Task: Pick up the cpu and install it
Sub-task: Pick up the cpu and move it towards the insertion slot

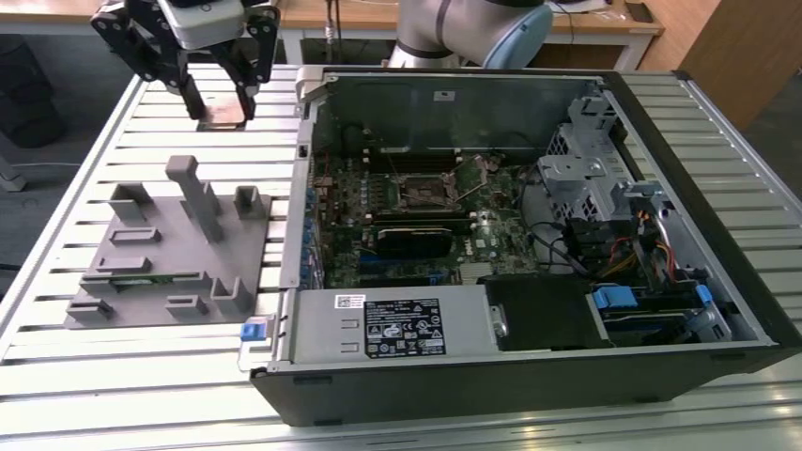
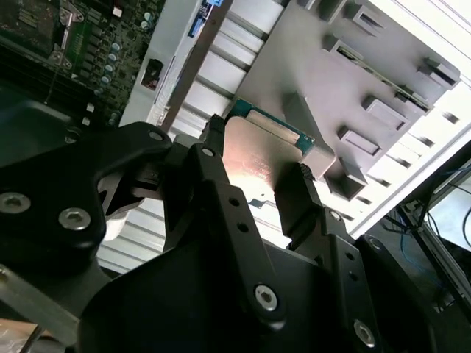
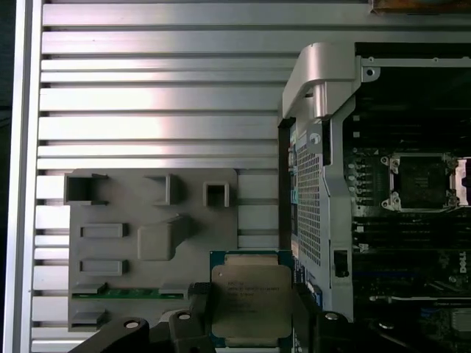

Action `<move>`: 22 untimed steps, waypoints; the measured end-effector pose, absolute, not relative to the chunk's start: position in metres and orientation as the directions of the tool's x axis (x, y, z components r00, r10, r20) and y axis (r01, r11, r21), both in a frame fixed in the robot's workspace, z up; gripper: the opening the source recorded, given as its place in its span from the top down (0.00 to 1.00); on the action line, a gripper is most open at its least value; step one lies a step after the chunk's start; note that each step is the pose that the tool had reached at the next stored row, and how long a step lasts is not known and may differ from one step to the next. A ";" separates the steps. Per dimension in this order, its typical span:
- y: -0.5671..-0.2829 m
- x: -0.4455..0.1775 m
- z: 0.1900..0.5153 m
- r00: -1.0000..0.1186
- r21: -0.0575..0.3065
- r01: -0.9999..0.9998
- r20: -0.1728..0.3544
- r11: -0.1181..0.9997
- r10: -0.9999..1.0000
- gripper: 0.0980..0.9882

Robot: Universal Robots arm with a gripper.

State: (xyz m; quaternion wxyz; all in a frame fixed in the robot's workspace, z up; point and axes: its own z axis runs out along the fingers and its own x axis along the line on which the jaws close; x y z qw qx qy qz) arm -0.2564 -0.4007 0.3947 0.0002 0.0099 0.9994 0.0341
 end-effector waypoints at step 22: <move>-0.395 -0.175 0.389 -1.000 0.069 0.020 0.001 0.997 0.020 0.52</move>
